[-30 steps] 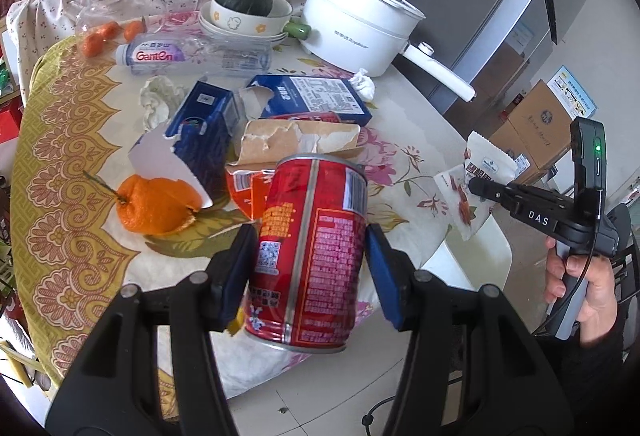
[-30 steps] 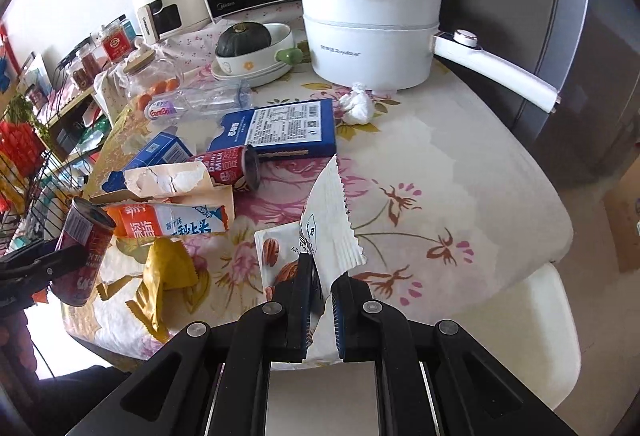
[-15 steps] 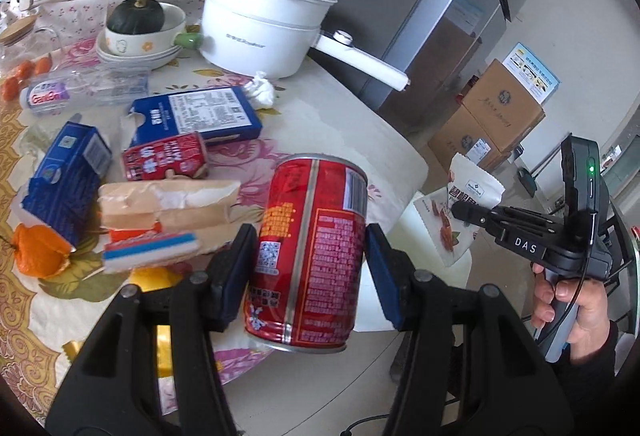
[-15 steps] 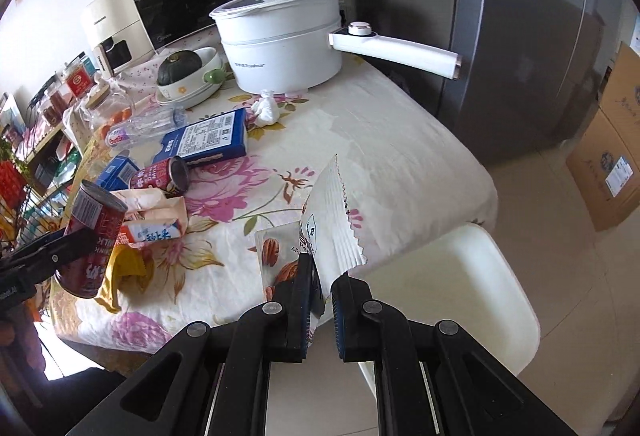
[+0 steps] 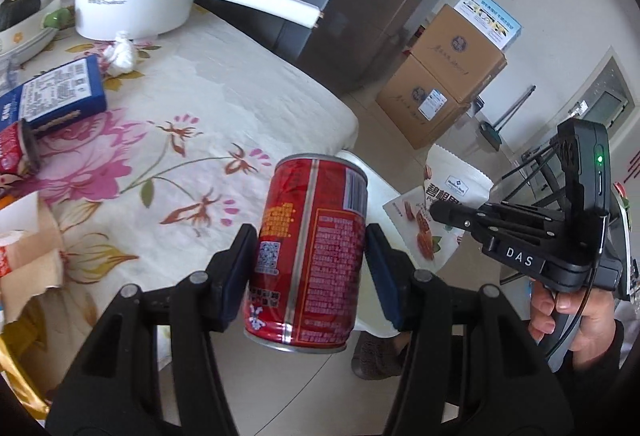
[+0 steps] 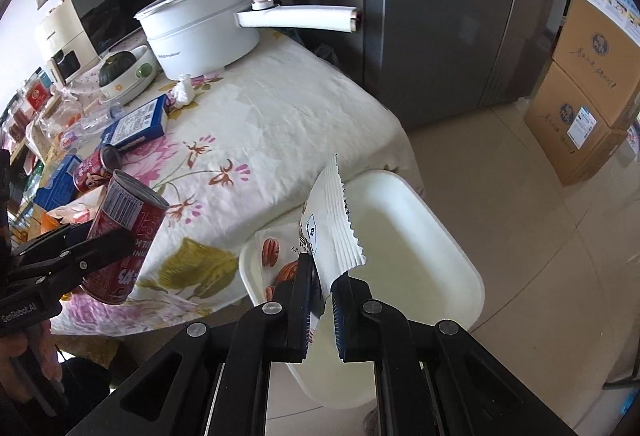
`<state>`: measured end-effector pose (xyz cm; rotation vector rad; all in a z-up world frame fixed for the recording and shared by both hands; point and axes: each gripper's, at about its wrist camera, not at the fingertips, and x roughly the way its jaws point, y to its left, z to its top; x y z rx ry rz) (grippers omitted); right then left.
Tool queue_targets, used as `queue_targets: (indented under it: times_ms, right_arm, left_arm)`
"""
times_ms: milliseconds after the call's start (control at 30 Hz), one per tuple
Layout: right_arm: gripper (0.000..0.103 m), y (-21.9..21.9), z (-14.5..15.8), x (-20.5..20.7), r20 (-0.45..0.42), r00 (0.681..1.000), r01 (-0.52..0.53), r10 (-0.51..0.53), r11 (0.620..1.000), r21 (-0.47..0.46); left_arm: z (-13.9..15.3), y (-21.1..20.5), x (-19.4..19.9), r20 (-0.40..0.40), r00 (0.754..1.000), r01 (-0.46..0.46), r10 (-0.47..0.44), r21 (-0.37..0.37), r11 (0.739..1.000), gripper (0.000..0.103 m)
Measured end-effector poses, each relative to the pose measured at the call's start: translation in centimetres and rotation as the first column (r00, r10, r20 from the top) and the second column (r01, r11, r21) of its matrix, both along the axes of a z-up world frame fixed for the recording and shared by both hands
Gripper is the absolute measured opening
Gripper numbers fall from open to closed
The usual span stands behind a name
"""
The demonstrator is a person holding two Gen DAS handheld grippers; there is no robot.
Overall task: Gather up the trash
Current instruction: 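Carry the red can and white pouch to the white bin and release both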
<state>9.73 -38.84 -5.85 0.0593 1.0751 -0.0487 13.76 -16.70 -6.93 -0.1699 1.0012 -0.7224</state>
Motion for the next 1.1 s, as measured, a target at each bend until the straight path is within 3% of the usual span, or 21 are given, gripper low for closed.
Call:
queue_targets:
  times_ms: [333,533,700,833,1100]
  right_arm:
    - [0.010,-6.0,-4.8,-1.9,-0.122,0.988,0.087,-0.093,0.995,-0.055]
    - [0.010,-8.1,-6.2,-2.0,-0.161,0.977,0.130,-0.139,0.989,-0.064]
    - [0.010,-8.5,-6.3,-1.8,-0.166,0.974,0.143,-0.153,0.987,-0.067]
    - [0.010,-8.5,-6.6,-1.5,-0.172,0.974,0.139,-0.150,0.987,-0.075]
    - [0.010,-8.2,-6.7,-1.1,-0.177,0.972,0.140,-0.153,0.986,-0.088]
  left_arm:
    - [-5.3,-7.5,-0.3,-0.037,0.990,0.140,-0.138,0.065,0.988,0.057]
    - [-7.7,-8.5,0.5,-0.041,0.989,0.144,-0.140,0.108,0.984,0.057]
    - [-7.9,-8.0,0.9,-0.022,0.991,0.131,-0.130,0.108,0.985,0.055]
    - [-7.2,-7.0,0.9,0.010,0.996,0.090,-0.093,0.141,0.986,0.077]
    - [-6.5,-4.2,0.6,0.014,0.998,0.057,-0.060,0.171,0.984,0.080]
